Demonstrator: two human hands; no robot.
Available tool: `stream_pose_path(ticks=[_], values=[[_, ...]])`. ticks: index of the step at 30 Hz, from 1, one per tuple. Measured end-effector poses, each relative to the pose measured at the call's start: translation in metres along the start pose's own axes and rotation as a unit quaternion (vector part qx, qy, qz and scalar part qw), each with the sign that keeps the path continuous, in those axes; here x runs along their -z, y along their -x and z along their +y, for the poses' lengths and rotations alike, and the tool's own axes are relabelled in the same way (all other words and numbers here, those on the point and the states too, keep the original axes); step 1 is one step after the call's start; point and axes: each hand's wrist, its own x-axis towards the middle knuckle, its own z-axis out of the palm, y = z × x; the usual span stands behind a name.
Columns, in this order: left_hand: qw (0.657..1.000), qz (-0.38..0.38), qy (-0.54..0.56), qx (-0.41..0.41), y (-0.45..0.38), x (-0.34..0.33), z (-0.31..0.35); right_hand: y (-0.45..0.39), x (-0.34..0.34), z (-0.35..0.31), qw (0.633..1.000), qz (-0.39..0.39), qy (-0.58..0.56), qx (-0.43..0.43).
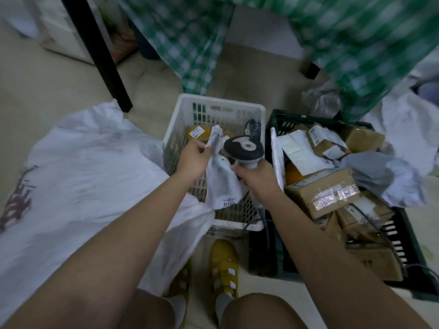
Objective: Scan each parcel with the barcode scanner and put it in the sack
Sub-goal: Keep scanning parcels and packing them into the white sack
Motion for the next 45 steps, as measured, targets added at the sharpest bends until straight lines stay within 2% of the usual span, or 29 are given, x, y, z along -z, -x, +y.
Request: stream_pose_path(ticks=[4,8,12,14,16,18,20,25,28,30,33,37,40,42,45], values=[[0.985,0.057,0.160,0.041,0.032,0.041,0.039,0.035,-0.007,-0.028,0.992,0.028,-0.118,0.041],[0.941,-0.004,0.330,0.067,0.070,0.055,0.058,0.068,-0.022,-0.045,0.975,-0.015,-0.201,0.093],[0.888,-0.053,0.444,0.106,0.094,0.057,0.060,0.076,-0.039,-0.039,0.979,0.002,-0.156,0.129],[0.888,-0.091,0.440,0.099,0.101,0.058,0.058,0.075,-0.040,-0.035,0.977,0.034,-0.175,0.121],[0.912,-0.099,0.391,0.076,0.103,0.059,0.055,0.069,-0.034,-0.036,0.972,0.055,-0.198,0.113],[0.960,-0.047,0.272,0.041,0.099,0.062,0.051,0.063,-0.022,-0.037,0.970,0.056,-0.219,0.088],[0.981,-0.007,0.192,0.031,0.091,0.062,0.046,0.058,-0.007,-0.035,0.973,0.038,-0.221,0.060],[0.956,-0.083,0.260,0.111,0.072,0.061,0.029,0.059,0.011,-0.023,0.974,-0.035,-0.219,0.045],[0.926,-0.098,0.322,0.169,0.067,0.064,0.019,0.058,0.016,-0.021,0.971,-0.025,-0.234,0.033],[0.930,-0.075,0.326,0.156,0.065,0.070,0.018,0.055,0.019,-0.020,0.969,0.011,-0.246,0.016],[0.931,-0.001,0.345,0.121,0.067,0.078,0.020,0.050,0.023,-0.018,0.960,0.045,-0.275,0.002],[0.902,0.075,0.416,0.085,0.069,0.086,0.024,0.049,0.031,-0.016,0.957,0.033,-0.288,0.012],[0.866,0.123,0.479,0.080,0.066,0.090,0.023,0.050,0.036,-0.014,0.962,0.021,-0.270,0.036],[0.849,0.132,0.504,0.087,0.065,0.089,0.023,0.051,0.033,-0.012,0.966,0.022,-0.254,0.047],[0.855,0.118,0.497,0.083,0.065,0.085,0.023,0.050,0.019,-0.014,0.971,0.064,-0.227,0.042]])
